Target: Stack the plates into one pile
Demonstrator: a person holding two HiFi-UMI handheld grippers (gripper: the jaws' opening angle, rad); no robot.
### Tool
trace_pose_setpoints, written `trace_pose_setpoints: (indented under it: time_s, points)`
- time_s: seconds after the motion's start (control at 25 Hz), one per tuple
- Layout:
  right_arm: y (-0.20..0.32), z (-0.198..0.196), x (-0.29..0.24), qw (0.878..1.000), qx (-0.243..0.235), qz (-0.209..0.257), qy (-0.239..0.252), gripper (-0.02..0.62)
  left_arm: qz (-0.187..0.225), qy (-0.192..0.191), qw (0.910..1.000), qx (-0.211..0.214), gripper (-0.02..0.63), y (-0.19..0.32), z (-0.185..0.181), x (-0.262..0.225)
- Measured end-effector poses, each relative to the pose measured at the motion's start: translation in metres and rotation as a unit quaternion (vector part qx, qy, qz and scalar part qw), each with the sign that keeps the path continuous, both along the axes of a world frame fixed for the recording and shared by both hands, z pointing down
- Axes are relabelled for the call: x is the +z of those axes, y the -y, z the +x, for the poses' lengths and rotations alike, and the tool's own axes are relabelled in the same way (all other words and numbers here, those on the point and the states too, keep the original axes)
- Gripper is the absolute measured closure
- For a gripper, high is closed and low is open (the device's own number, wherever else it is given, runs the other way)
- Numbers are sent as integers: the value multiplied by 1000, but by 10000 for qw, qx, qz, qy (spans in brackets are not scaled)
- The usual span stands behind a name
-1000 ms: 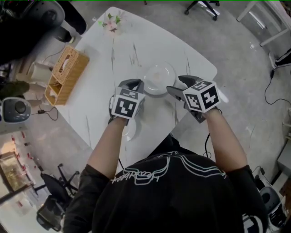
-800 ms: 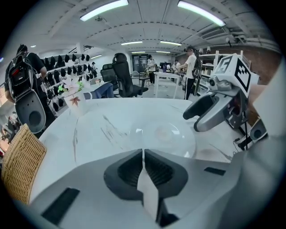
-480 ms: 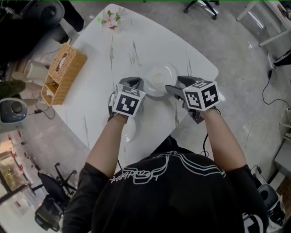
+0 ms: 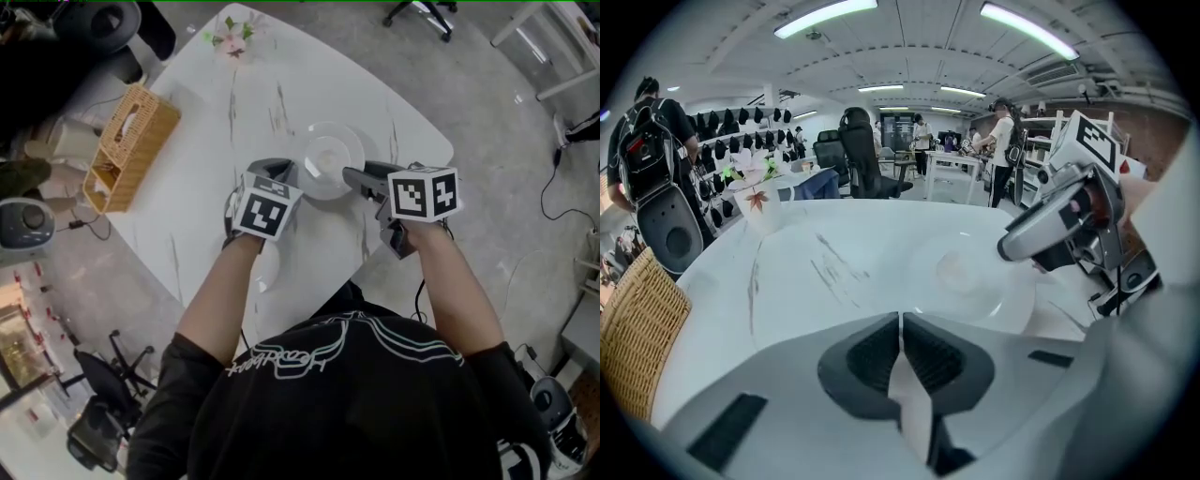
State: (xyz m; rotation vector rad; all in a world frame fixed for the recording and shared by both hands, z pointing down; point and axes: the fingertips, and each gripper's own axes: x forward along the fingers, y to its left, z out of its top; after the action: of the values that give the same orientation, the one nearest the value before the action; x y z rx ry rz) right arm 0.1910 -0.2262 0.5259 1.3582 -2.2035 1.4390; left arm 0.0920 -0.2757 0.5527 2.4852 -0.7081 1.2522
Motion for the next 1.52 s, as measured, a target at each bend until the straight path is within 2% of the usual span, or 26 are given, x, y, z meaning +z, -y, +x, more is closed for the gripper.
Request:
trace_pose_setpoints:
  time_s: [0.08,0.16,0.56,0.84,1.04,1.24,1.36,1.52]
  points:
    - [1,1,0,9995,183,-78,232,473,45,10,10000,33,572,0,0,-1]
    - [2,1,0,9978,349,-161,537,509,89,20,9999,64,572,2,0,0]
    - [-1,3,-1,9772,1137,-415,1745,553,146,82,9999,-18,572,-3,-6,-4]
    - [-7,0,-10,9655,1327,-420,2199,555,361,-108,9989,-291,572,-20,-31,-33]
    - [-22,-10,-35,9670,1195,-374,2218,555,484,-488,9945,-786,572,-54,-68,-68]
    - [-36,-34,-61,9700,796,-221,2288,555,258,-1145,9815,-1511,572,-95,-109,-88]
    - [-46,-56,-78,9699,543,-154,2369,555,345,-1255,9749,-1807,572,-117,-133,-103]
    - [-59,-82,-93,9767,92,-114,2140,555,573,-1356,9655,-2146,572,-140,-162,-121]
